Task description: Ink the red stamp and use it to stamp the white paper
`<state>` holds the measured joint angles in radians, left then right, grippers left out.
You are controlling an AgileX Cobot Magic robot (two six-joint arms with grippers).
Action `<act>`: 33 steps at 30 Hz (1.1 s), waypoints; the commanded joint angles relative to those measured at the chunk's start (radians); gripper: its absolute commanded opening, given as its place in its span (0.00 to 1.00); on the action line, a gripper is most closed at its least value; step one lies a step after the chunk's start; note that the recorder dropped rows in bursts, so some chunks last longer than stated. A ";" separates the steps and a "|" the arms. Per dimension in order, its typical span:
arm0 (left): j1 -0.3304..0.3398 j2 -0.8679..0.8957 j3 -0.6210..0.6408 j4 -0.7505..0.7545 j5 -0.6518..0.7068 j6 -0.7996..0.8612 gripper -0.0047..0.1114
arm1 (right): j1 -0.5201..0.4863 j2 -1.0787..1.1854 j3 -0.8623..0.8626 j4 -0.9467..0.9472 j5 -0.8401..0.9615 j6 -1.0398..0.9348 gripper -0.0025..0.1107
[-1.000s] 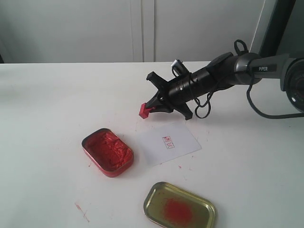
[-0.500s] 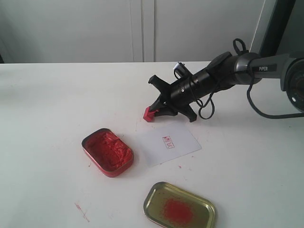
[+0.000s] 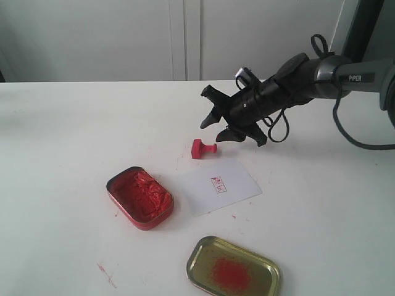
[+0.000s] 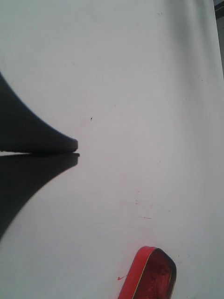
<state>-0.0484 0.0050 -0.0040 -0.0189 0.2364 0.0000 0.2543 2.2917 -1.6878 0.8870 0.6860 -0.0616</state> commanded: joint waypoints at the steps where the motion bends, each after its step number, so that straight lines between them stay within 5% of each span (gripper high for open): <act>1: 0.001 -0.005 0.004 -0.005 -0.004 0.000 0.04 | -0.015 -0.034 0.003 -0.172 -0.013 0.117 0.43; 9: 0.001 -0.005 0.004 -0.005 -0.004 0.000 0.04 | -0.017 -0.053 0.003 -0.229 -0.014 0.119 0.39; 16: 0.001 -0.005 0.004 -0.005 -0.004 0.000 0.04 | -0.017 -0.055 0.003 -0.233 0.021 0.115 0.02; 33: 0.001 -0.005 0.004 -0.005 -0.004 0.000 0.04 | -0.017 -0.057 0.003 -0.283 0.156 0.115 0.02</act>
<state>-0.0484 0.0050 -0.0040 -0.0189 0.2364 0.0000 0.2432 2.2491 -1.6878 0.6176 0.8070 0.0569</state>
